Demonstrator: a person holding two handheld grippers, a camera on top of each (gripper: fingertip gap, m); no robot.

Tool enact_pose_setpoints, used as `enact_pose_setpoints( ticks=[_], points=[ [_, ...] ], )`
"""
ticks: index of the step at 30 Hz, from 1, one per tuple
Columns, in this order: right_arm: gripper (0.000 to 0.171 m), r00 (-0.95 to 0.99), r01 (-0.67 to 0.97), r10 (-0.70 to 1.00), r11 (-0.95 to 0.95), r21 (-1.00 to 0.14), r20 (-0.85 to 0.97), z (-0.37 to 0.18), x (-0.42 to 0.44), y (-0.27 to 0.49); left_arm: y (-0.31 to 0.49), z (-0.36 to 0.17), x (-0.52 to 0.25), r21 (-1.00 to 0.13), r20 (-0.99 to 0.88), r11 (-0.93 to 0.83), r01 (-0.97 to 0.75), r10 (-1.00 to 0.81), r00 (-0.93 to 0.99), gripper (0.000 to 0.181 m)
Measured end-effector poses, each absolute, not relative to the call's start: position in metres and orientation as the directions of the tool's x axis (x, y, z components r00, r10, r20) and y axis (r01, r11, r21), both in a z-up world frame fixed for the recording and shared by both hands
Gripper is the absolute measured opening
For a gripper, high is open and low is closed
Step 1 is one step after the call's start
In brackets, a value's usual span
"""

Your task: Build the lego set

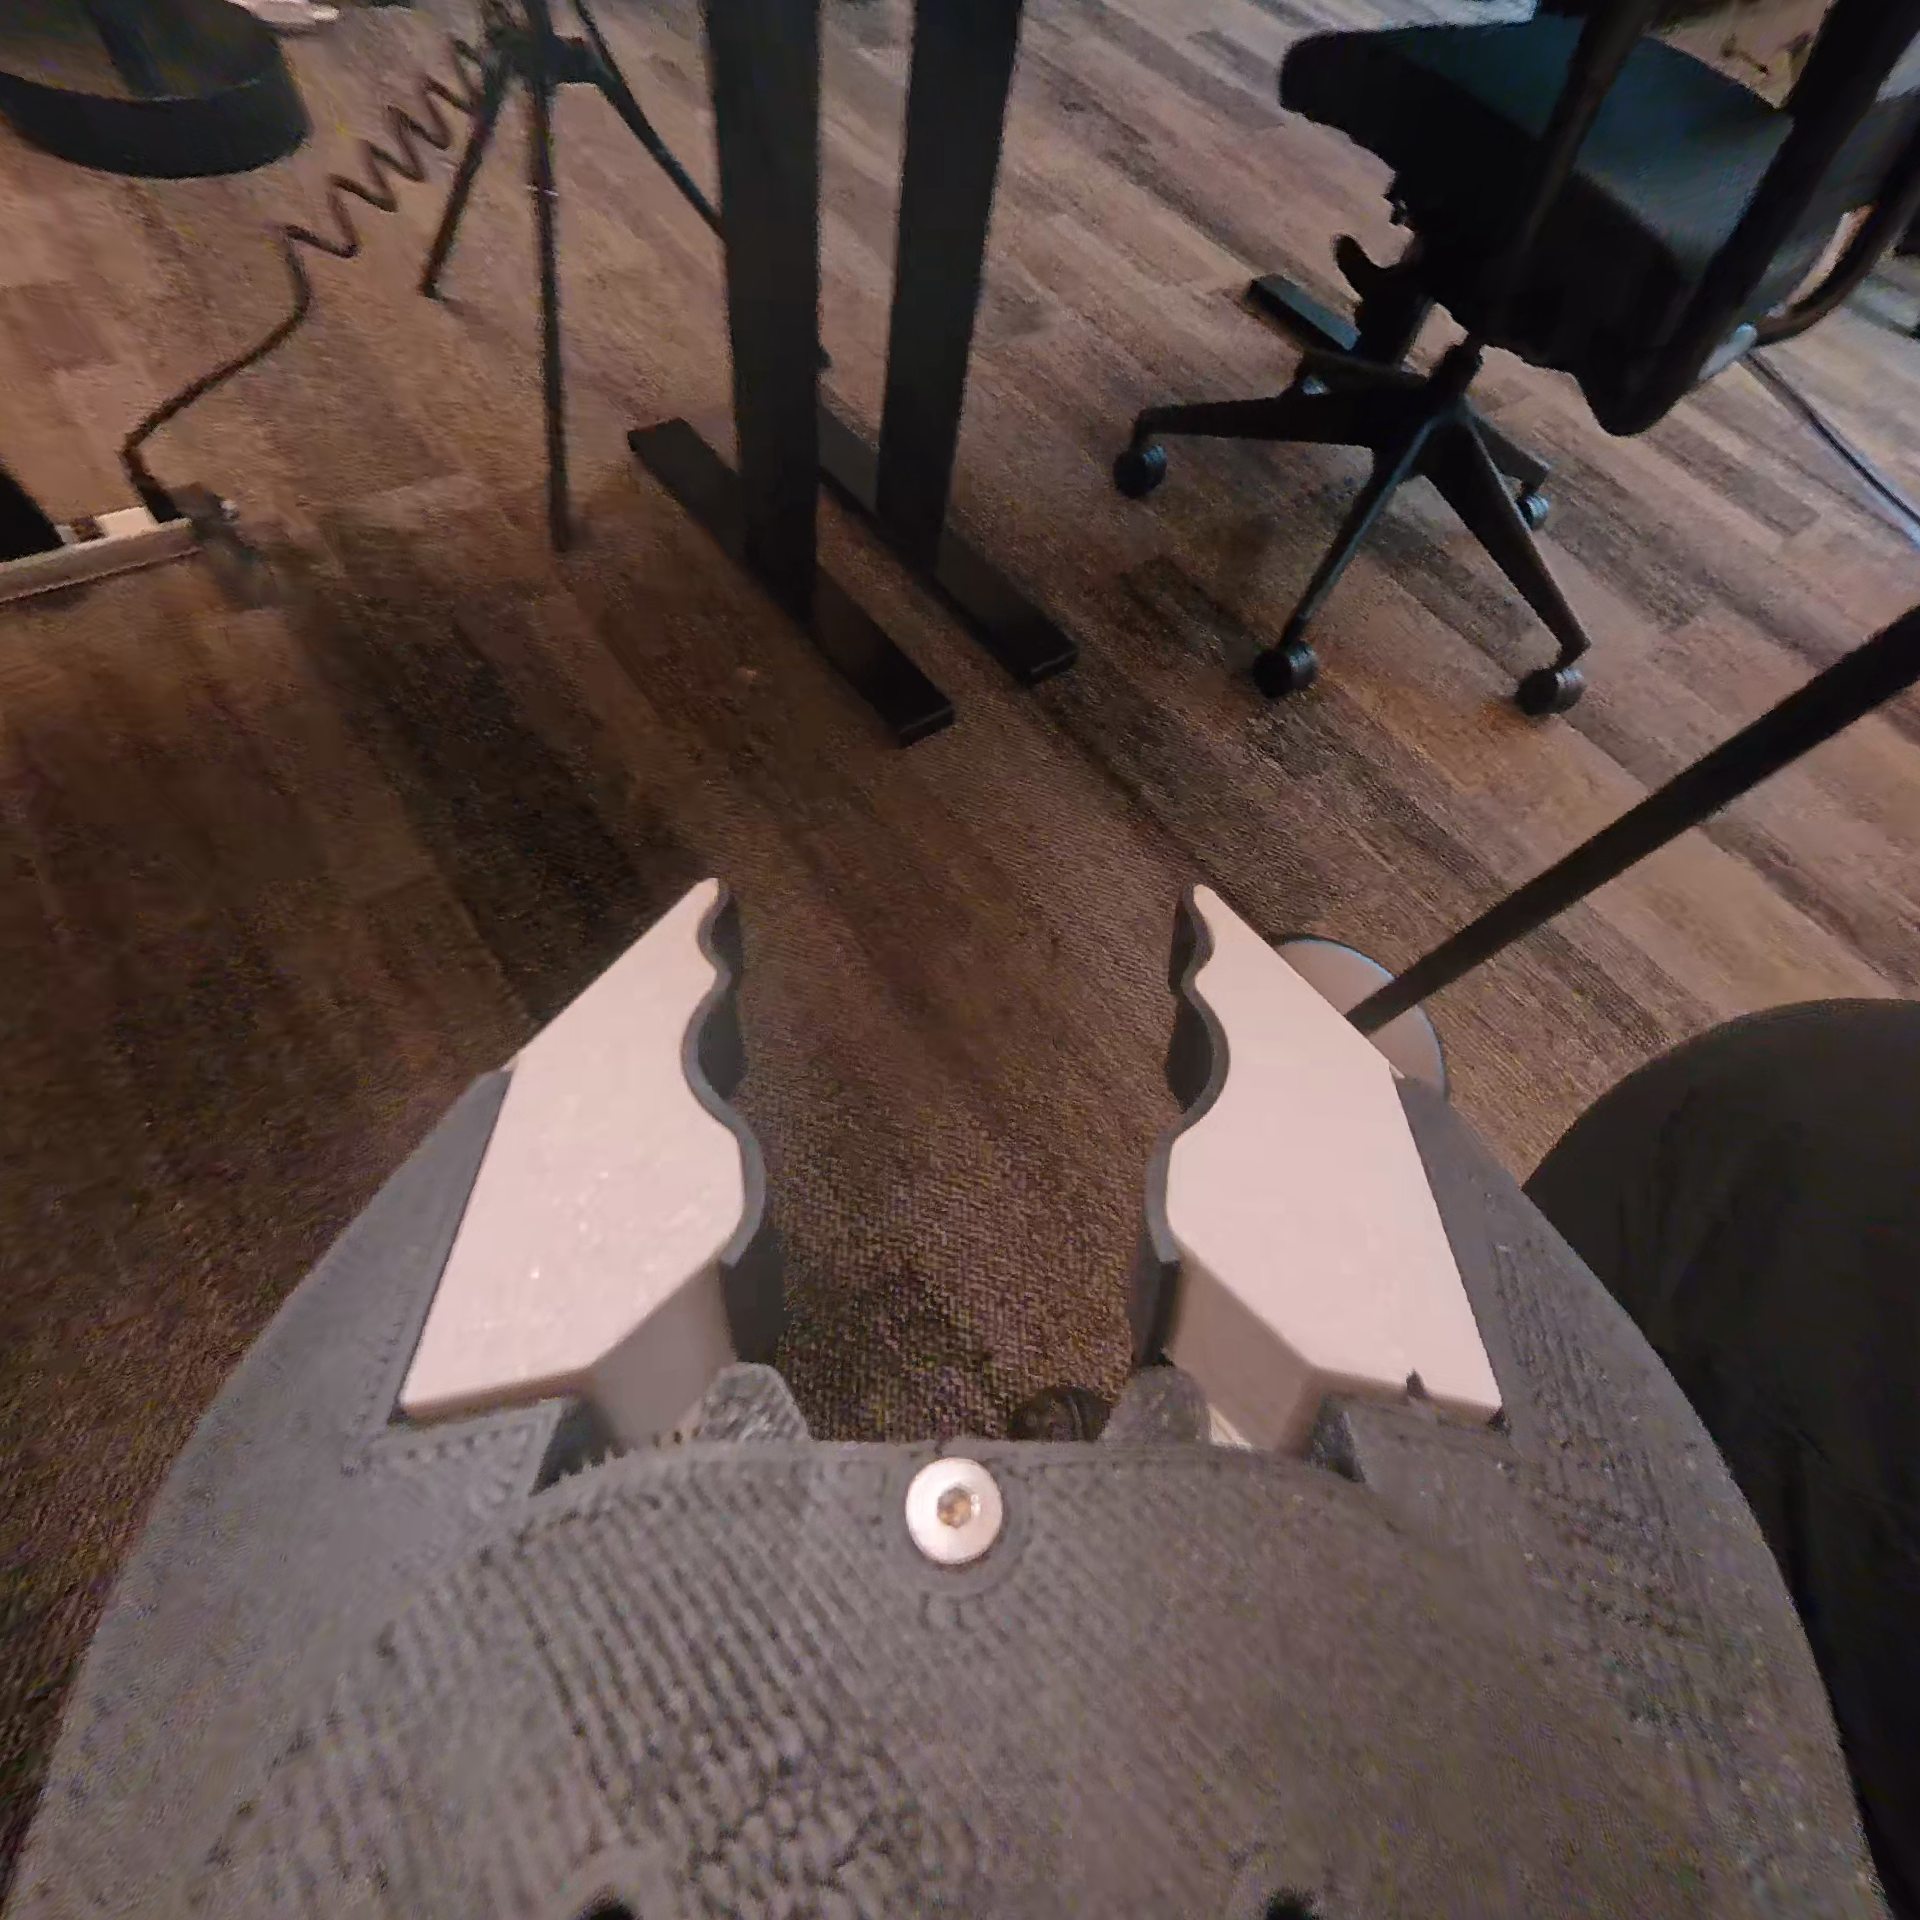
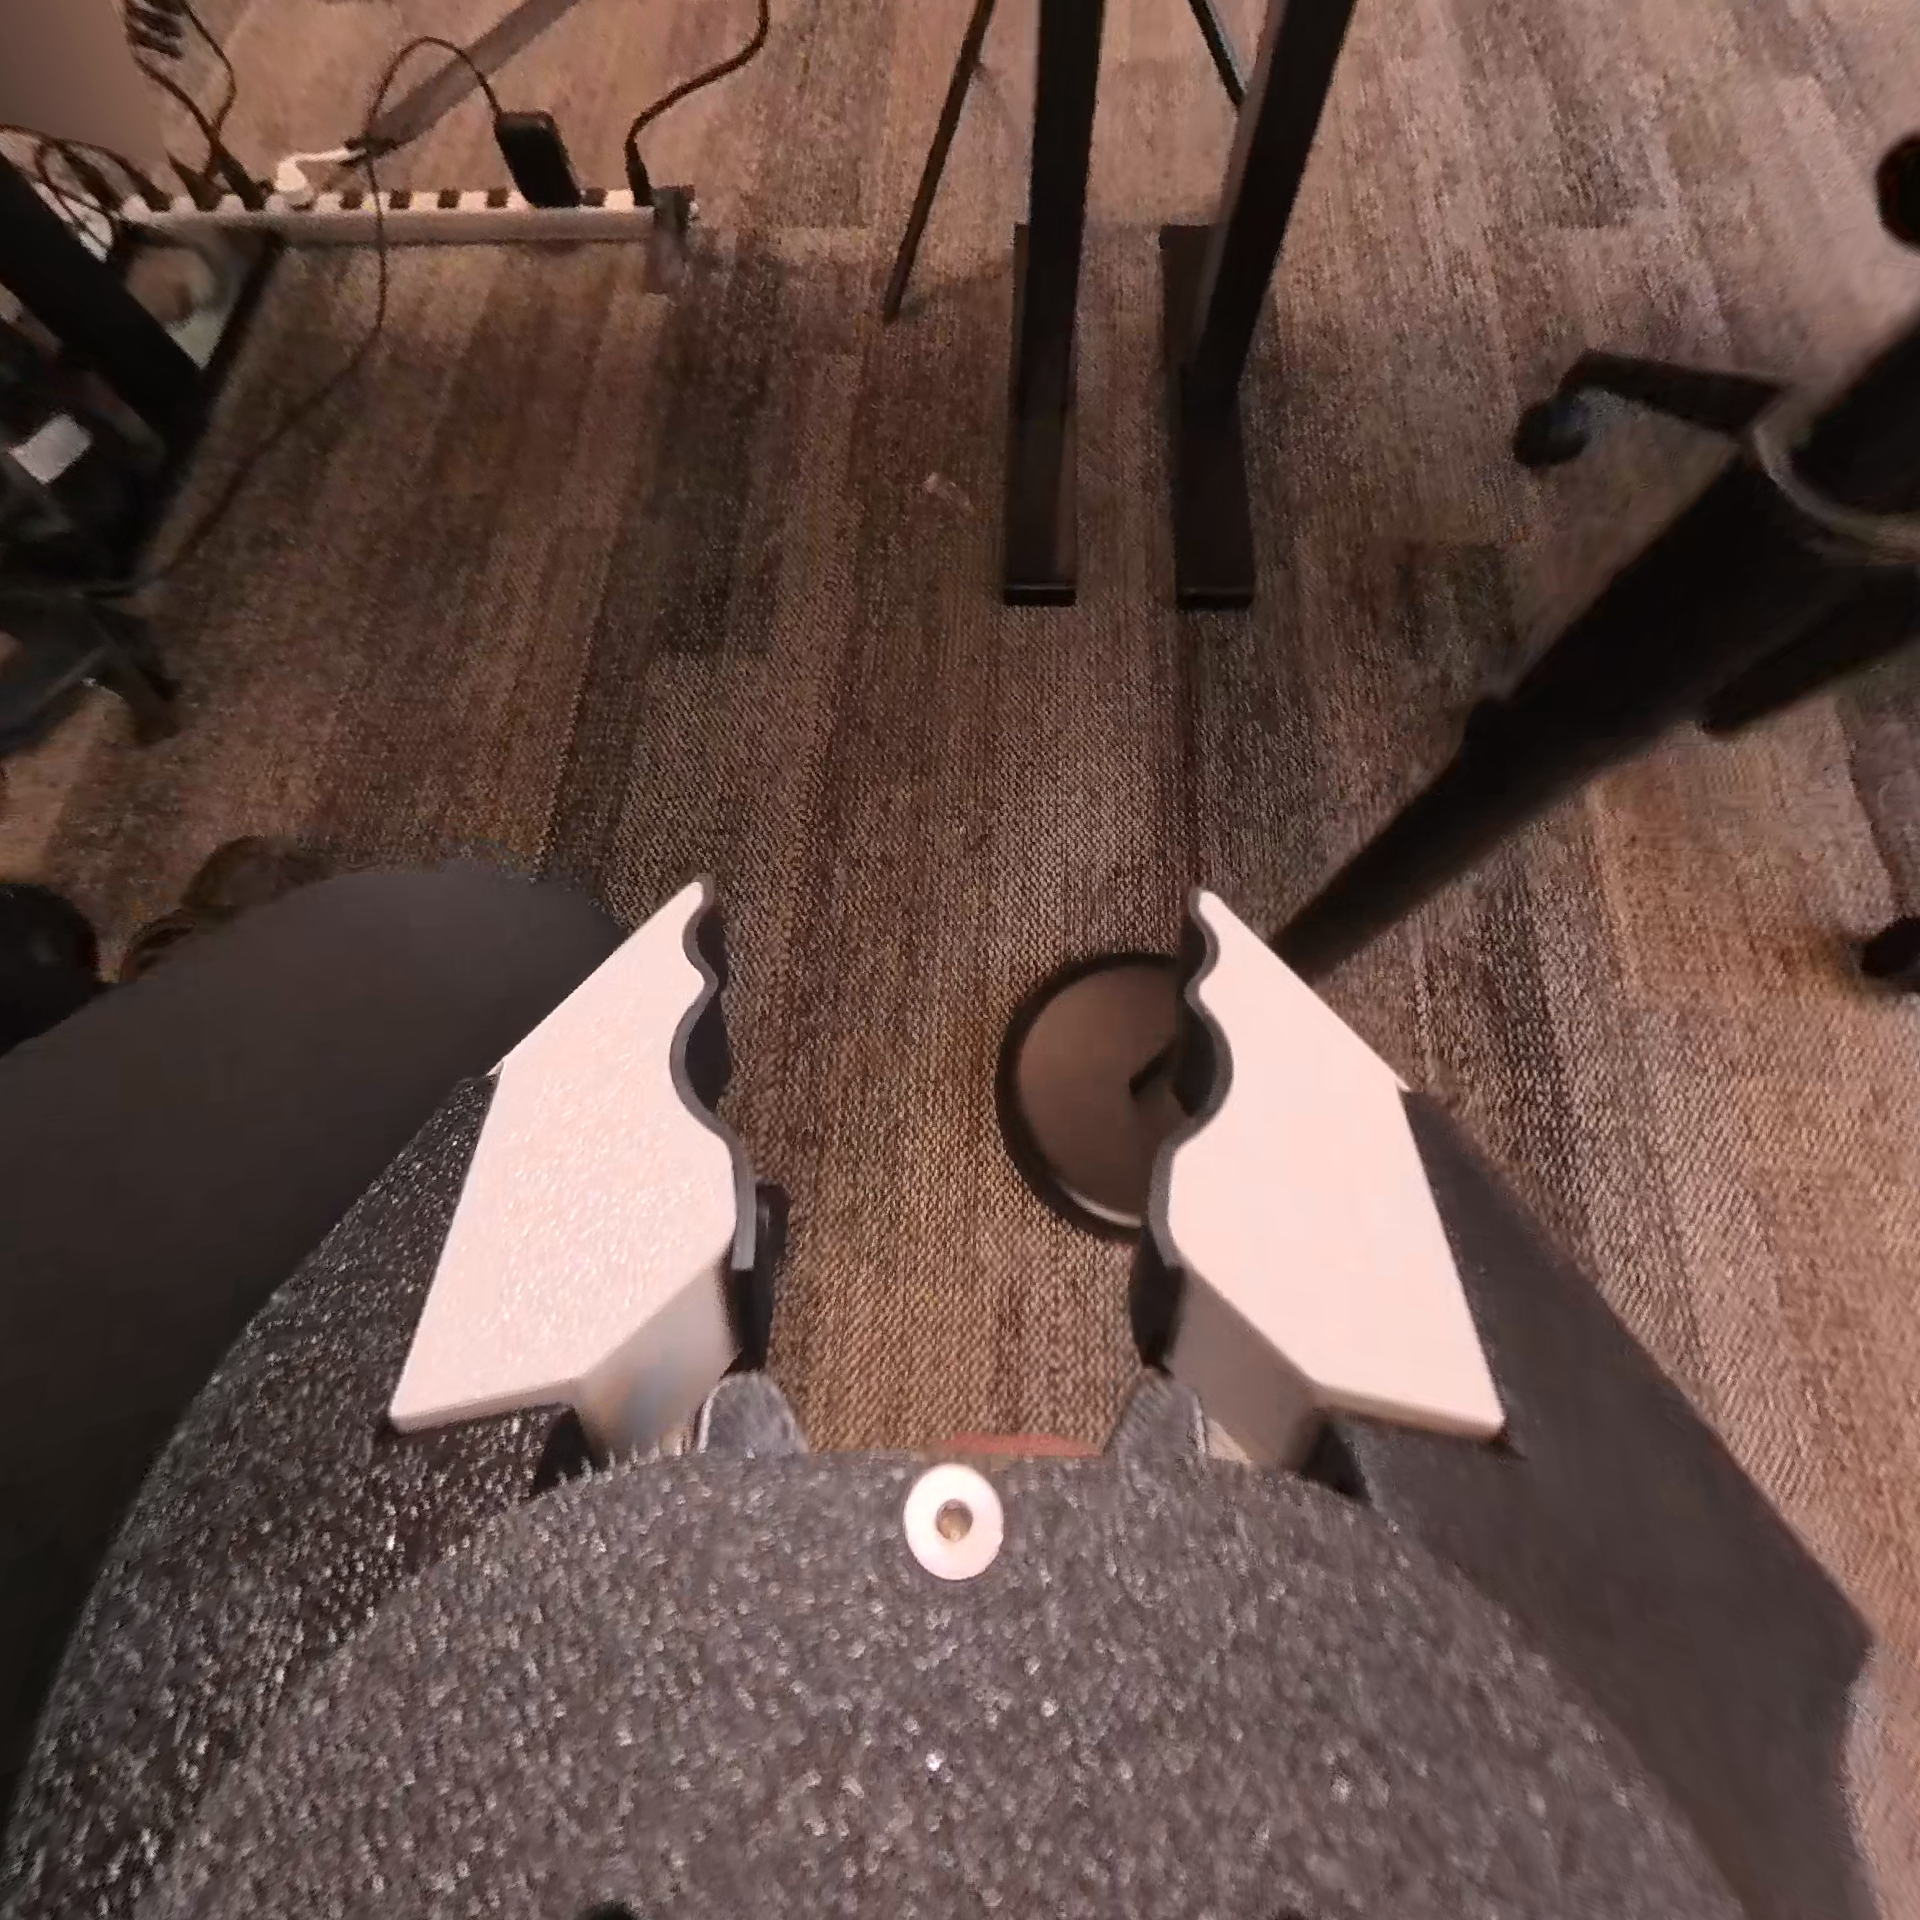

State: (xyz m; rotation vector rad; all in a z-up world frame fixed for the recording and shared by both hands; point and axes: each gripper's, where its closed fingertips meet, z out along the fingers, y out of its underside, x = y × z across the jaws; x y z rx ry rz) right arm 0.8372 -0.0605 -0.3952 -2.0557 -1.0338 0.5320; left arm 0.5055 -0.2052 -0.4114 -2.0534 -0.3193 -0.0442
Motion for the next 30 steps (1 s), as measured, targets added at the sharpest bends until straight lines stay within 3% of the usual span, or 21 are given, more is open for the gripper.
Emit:
enact_pose_setpoints(
  ticks=[13,21,30],
  points=[
    [0.086,0.256,0.540,0.965,-0.102,-0.835,0.047,-0.360,0.652,-0.106,-0.379,-0.379,0.390,-0.890,0.157,-0.262,0.373,0.592,0.791,0.080],
    [0.087,0.122,0.521,0.989,0.006,-0.854,0.081,-0.346,0.564,-0.146,-0.460,-0.385,0.352,-0.892,0.162,-0.202,0.404,0.691,0.704,0.080],
    [0.087,0.165,0.423,0.982,0.011,-0.906,0.090,-0.309,0.545,-0.148,-0.468,-0.371,0.351,-0.915,0.124,-0.201,0.349,0.685,0.718,0.081]
  ],
)
